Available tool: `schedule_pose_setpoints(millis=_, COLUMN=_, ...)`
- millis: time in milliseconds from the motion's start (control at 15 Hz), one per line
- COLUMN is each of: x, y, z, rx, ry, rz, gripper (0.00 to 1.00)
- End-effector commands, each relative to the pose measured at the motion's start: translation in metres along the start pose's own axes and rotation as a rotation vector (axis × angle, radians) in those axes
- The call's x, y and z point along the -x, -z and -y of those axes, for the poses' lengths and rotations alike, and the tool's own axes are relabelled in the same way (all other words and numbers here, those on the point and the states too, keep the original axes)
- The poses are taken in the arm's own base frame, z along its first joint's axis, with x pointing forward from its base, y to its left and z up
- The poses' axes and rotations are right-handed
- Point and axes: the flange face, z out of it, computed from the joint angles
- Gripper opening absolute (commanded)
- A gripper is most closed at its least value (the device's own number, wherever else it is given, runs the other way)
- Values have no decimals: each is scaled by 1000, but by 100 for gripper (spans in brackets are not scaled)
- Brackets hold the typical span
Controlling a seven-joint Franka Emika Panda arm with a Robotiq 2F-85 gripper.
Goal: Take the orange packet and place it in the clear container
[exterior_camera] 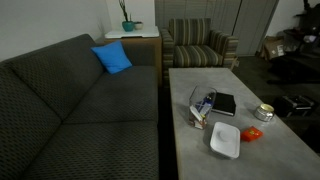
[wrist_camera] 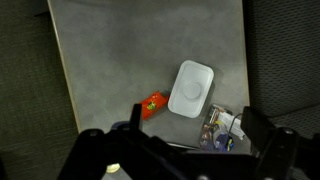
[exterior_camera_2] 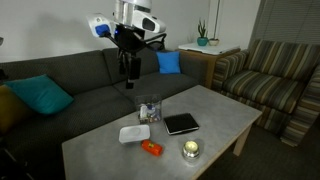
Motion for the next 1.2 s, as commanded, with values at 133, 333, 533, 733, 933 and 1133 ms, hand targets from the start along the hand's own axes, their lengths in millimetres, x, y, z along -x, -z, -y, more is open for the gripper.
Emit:
schedule_pose_setpoints(millis=133, x=-12, y=-9, z=5, rx=16, ry=-140, rz=2, gripper=100)
schedule_pose_setpoints(millis=333, x=-23, y=-35, z=16, rx=-9, ry=-330, rz=-25, gripper=100)
schedule_pose_setpoints(millis=533, x=-51, y=-76, z=15, rx=-49, ry=-471, rz=-73, gripper=100)
schedule_pose_setpoints(millis=733, x=-66, y=-116, z=-3, rx=-16, ry=-551, rz=32, gripper=100)
schedule_pose_setpoints(millis=933, x=-54, y=-113, z=2, rx=2, ry=-512, rz=-12, gripper=100)
schedule_pose_setpoints(millis=1133, x=-51, y=-105, z=8, rx=27, ry=-478, rz=-42, gripper=100)
